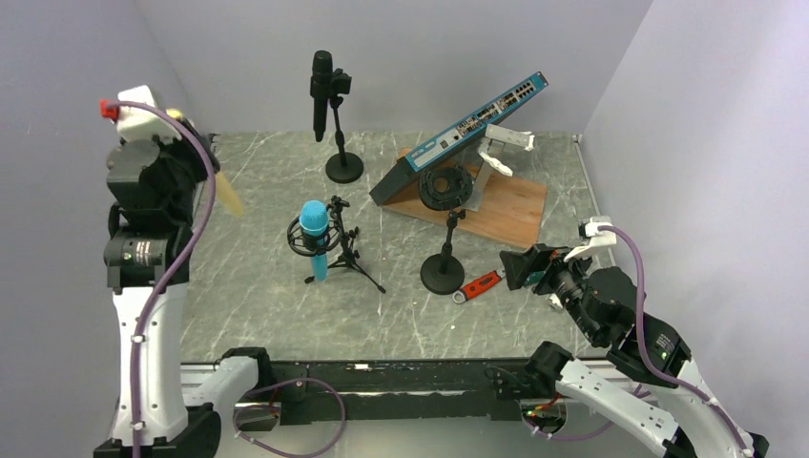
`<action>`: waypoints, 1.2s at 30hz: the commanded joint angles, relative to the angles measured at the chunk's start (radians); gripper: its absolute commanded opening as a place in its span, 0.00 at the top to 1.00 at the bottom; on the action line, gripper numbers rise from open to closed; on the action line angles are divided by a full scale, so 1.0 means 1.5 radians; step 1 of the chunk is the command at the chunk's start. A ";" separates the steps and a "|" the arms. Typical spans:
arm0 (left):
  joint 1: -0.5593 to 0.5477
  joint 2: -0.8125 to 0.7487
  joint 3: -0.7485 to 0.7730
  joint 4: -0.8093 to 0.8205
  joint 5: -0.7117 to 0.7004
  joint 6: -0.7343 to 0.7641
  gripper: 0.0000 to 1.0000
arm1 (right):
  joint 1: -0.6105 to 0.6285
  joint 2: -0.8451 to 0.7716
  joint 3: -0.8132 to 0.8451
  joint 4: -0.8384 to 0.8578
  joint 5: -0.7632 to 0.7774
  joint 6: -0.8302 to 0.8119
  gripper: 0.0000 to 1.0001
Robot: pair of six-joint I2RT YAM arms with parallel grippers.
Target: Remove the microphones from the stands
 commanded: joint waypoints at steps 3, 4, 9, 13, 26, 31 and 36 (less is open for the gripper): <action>0.062 -0.011 -0.175 -0.084 -0.024 0.082 1.00 | 0.004 0.005 0.012 0.042 -0.002 -0.010 0.00; 0.067 -0.002 -0.197 -0.087 -0.037 0.089 1.00 | 0.003 0.009 0.010 0.045 -0.004 -0.012 0.00; 0.120 0.094 -0.247 -0.054 0.010 0.093 1.00 | 0.003 0.030 0.000 0.068 -0.025 -0.017 0.00; 0.126 0.261 -0.142 -0.105 0.059 0.104 1.00 | 0.003 0.045 0.010 0.065 -0.042 -0.011 0.00; 0.125 0.661 0.083 -0.144 0.117 0.122 1.00 | 0.003 0.054 0.042 0.037 -0.029 -0.017 0.00; 0.098 0.702 0.103 -0.145 0.157 0.133 1.00 | 0.004 0.076 0.051 0.035 -0.024 -0.014 0.00; 0.085 0.760 0.137 -0.162 0.208 0.128 0.95 | 0.003 0.074 0.041 0.046 -0.041 0.004 0.00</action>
